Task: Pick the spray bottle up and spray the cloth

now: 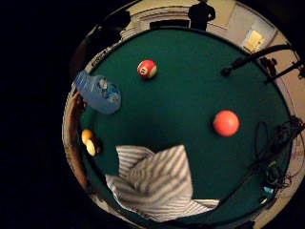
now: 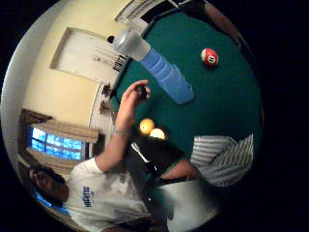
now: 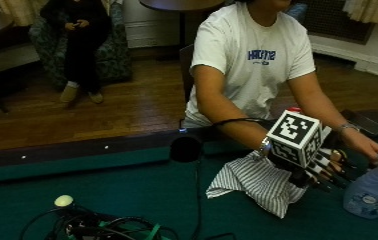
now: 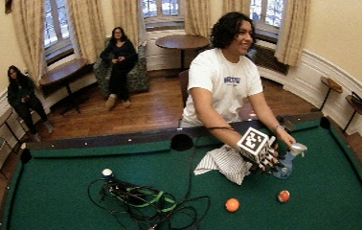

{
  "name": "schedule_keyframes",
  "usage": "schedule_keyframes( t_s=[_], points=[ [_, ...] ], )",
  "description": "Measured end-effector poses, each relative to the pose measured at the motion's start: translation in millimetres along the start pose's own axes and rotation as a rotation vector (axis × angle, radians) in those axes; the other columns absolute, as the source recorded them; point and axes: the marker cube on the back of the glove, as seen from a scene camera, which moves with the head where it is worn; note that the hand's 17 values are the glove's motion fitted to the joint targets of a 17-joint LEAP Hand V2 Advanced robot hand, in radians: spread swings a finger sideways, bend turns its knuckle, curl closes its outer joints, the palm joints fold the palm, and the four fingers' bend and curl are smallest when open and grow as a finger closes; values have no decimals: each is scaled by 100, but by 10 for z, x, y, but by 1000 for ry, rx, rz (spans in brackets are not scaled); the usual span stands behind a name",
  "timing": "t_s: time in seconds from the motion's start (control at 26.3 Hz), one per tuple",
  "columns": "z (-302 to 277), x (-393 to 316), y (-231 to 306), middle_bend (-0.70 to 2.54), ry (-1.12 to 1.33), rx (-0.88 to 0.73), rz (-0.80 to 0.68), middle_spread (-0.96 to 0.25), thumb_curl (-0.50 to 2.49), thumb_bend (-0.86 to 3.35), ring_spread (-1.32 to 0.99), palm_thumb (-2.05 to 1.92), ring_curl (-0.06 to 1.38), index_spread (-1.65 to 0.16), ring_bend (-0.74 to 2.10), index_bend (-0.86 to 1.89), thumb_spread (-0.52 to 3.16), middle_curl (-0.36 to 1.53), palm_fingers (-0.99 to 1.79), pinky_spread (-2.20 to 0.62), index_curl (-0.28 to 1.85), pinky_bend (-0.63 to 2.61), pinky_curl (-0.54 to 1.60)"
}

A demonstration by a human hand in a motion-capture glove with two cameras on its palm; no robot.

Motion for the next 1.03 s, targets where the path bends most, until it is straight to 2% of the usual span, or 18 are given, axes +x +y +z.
schedule_keyframes(
  t_s=[0.49, 0.84, 1.03],
  points=[
    [-602, -280, 954, 21, 160, -83, -188, -19, 39, -4, -16, 30, 33, -44, 39, 11, 91, 37, 36, 16, 28, 28, 36],
    [-840, -311, 1600, 20, 202, -130, -233, -19, 37, -4, -16, 28, 33, -45, 38, 13, 90, 36, 34, 17, 26, 28, 36],
    [-893, -291, 1792, 20, 200, -140, -232, -19, 36, -3, -16, 28, 33, -46, 37, 13, 90, 36, 34, 17, 25, 27, 36]
  ],
)
